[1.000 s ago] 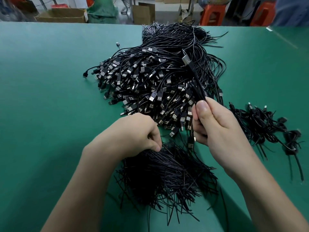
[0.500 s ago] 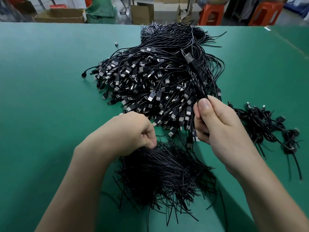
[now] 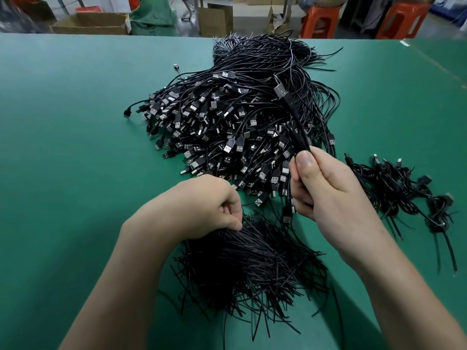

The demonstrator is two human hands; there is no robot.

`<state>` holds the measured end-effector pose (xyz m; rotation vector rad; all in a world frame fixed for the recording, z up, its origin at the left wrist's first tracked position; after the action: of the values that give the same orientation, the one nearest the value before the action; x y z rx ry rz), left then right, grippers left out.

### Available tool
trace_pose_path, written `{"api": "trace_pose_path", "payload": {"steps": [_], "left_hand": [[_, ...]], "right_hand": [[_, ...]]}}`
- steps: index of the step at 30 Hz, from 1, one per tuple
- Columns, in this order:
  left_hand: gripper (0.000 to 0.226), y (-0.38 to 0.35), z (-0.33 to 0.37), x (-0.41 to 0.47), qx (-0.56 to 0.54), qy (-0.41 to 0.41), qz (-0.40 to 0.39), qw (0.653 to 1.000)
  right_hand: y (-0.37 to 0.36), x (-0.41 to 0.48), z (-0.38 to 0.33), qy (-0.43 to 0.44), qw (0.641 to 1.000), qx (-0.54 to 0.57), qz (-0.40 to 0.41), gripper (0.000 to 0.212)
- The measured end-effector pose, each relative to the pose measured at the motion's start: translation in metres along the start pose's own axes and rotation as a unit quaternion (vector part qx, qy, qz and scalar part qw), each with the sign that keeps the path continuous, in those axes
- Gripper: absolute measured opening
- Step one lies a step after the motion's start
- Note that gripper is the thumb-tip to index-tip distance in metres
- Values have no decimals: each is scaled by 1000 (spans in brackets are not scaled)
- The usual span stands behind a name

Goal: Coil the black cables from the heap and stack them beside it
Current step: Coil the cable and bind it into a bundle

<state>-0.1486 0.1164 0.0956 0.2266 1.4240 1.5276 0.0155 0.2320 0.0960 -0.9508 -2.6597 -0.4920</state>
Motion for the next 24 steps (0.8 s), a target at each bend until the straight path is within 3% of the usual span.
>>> {"api": "trace_pose_path", "payload": {"steps": [7,11,17,24], "left_hand": [[11,5,-3,-3,-22,-42,53,997],[15,9,-8,-8,-122,-77,63,988],[13,21,-10,-13,-300,-131,180,928],[22,16,13,-18,-459,-215,58,860]], "right_hand": [[-1,0,0,0,1000,1,-5,36],[-1,0,-1,5,1000,1,-3,36],[-4,-3,-3,13,1000,-9,-9,35],[-17,-6,-4,18,999,-19,-26,36]]}}
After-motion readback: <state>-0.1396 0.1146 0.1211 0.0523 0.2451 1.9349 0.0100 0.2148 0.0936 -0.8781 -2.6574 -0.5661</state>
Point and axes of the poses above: each hand's wrist, its own x-axis towards the middle knuckle, its own y-axis out of the back of the hand, z = x × y, the point moved 1 cm from there along x, towards the middle knuckle, and after that the axes turned 13 degrees about y, right-handed, at the moved point
